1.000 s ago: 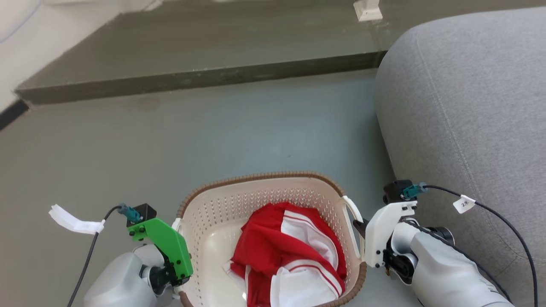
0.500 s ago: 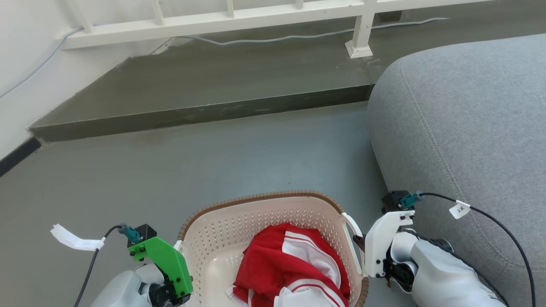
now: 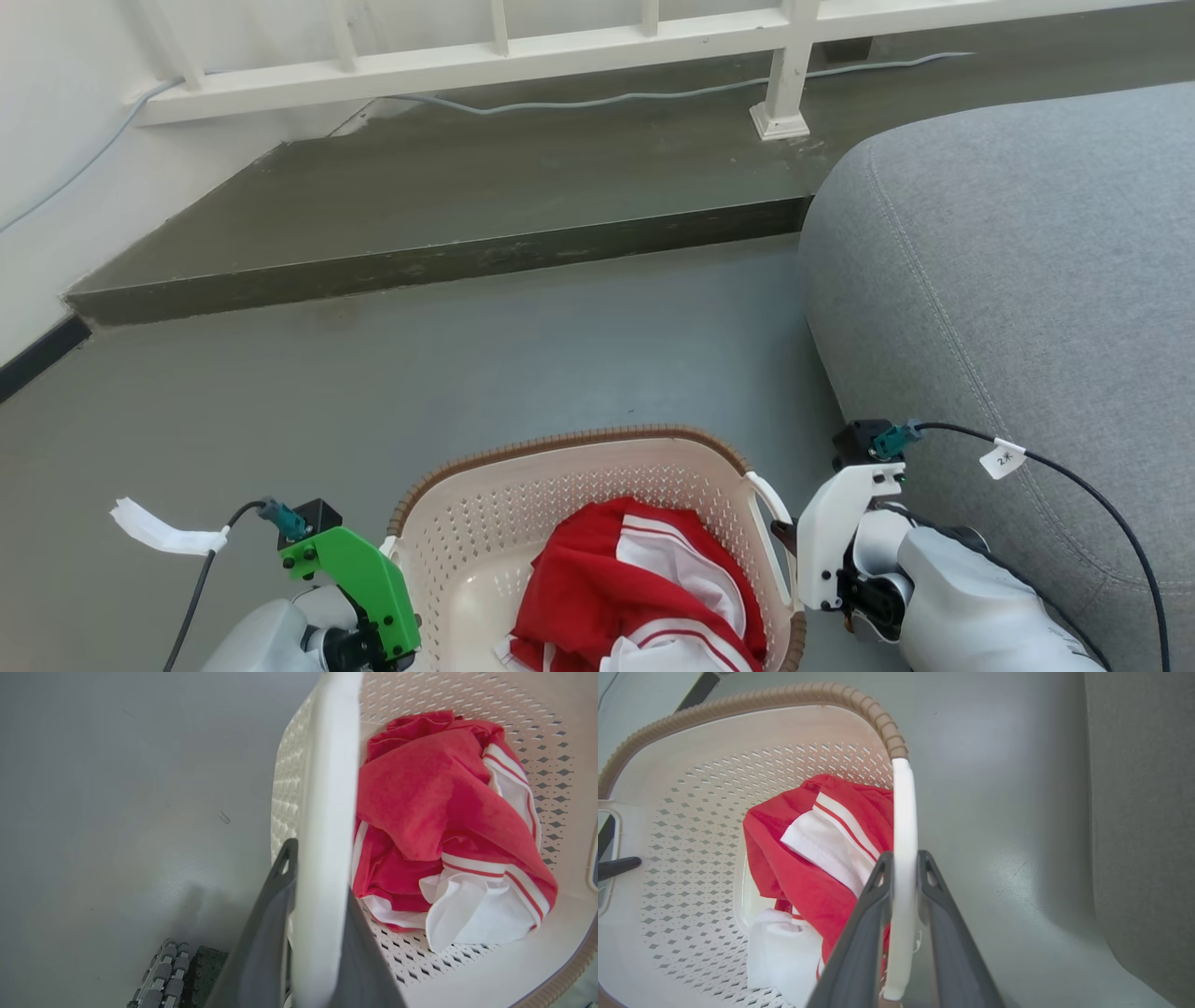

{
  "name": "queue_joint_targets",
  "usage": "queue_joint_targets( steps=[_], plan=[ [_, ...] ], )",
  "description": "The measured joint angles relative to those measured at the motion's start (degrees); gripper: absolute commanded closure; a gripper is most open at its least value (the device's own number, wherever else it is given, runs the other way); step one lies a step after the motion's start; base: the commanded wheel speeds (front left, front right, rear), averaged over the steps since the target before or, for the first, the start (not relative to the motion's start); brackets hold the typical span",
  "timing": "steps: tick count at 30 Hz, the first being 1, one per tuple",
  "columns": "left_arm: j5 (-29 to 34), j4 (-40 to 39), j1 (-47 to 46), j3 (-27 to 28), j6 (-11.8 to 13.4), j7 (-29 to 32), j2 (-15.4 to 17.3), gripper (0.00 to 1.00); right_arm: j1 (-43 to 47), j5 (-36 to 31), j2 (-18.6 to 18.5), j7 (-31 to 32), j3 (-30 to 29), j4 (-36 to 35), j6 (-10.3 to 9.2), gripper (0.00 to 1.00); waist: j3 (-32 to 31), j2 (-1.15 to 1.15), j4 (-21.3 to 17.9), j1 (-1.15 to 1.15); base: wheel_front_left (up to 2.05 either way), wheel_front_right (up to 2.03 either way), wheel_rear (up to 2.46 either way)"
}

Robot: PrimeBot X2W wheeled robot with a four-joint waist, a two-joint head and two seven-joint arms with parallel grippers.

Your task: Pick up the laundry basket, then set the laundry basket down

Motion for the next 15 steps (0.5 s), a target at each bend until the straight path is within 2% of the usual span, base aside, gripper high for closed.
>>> queue_joint_targets(
  steps=[15],
  plan=[
    [-1.00, -0.47, 0.61, -0.67, 0.00, 0.02, 0.36, 1.00, 0.03, 1.55, 0.00, 0.23, 0.81, 0.09, -0.07, 1.00, -0.12, 0.00, -0.10, 0.00, 0.00, 0.00, 0.00]
  ],
)
